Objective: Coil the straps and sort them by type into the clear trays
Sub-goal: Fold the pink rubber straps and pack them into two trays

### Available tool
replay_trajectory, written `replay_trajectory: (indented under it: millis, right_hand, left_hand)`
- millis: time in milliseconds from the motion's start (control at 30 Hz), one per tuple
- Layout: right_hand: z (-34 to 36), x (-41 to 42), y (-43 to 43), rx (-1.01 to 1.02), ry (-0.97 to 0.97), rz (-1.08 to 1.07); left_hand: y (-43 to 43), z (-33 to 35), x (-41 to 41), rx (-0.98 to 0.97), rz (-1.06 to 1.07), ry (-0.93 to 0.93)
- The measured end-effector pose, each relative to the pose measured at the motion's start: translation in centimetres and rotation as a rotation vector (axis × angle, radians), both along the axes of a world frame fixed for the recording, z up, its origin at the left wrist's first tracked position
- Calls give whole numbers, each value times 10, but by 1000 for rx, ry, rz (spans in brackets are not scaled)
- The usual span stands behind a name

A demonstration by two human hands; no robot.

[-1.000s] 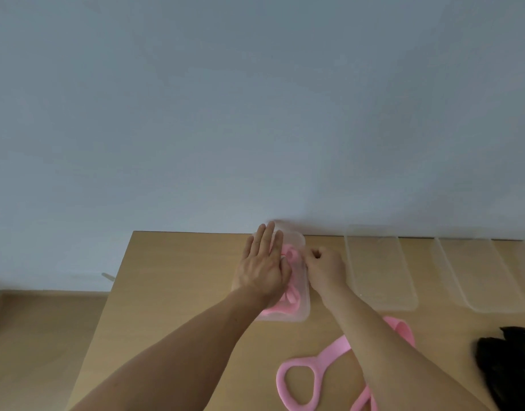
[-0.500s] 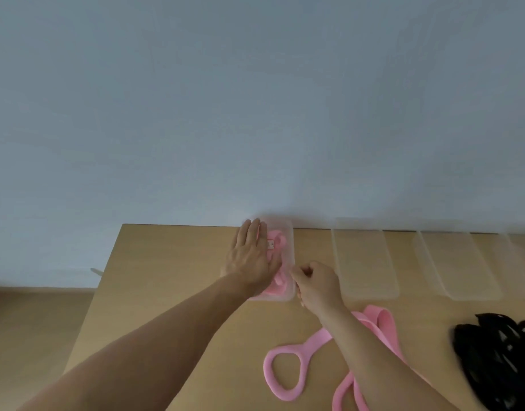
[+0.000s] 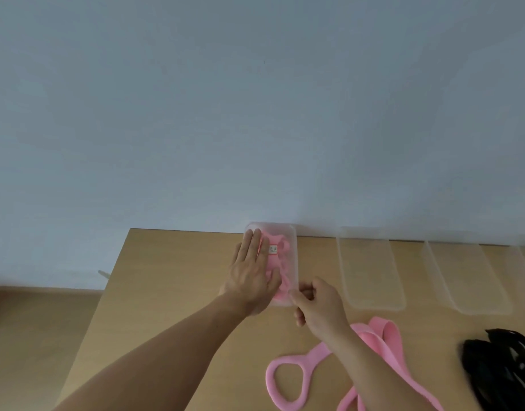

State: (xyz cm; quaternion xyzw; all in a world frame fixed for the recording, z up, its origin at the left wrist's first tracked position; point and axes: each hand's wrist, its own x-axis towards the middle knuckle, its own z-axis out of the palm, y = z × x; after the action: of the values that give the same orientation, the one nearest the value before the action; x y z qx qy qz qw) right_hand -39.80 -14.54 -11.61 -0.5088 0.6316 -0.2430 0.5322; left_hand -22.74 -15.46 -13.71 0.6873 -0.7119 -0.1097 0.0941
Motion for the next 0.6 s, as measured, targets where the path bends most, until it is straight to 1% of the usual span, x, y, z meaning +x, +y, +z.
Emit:
replay_trajectory:
  millis: [100,233,267,333,367,433,533,600]
  right_hand:
    - [-2,0,2,-9,-13,-3]
    - [-1,-2,0,9,7,45]
    - [2,-4,-3,13,52,95]
    - [9,-10,-11,-47,236,245]
    - [13,-13,-14,-103,313,290]
    - [25,-19,-17,-204,377,291]
    - [42,-32,-13,-320,451,292]
    - [47,-45,-4,-373,486,319]
  left_hand:
    - [-1,1,0,14,4,2]
    - [-3,7,1,168,6,-93]
    - [-5,12,0,208,6,-123]
    - [-9,27,-2,261,14,-184]
    - [-10,35,-4,249,28,-200]
    - [-6,49,-10,139,51,-169]
    - [14,66,-26,-48,7,-51]
    - [30,71,-39,-103,-23,58]
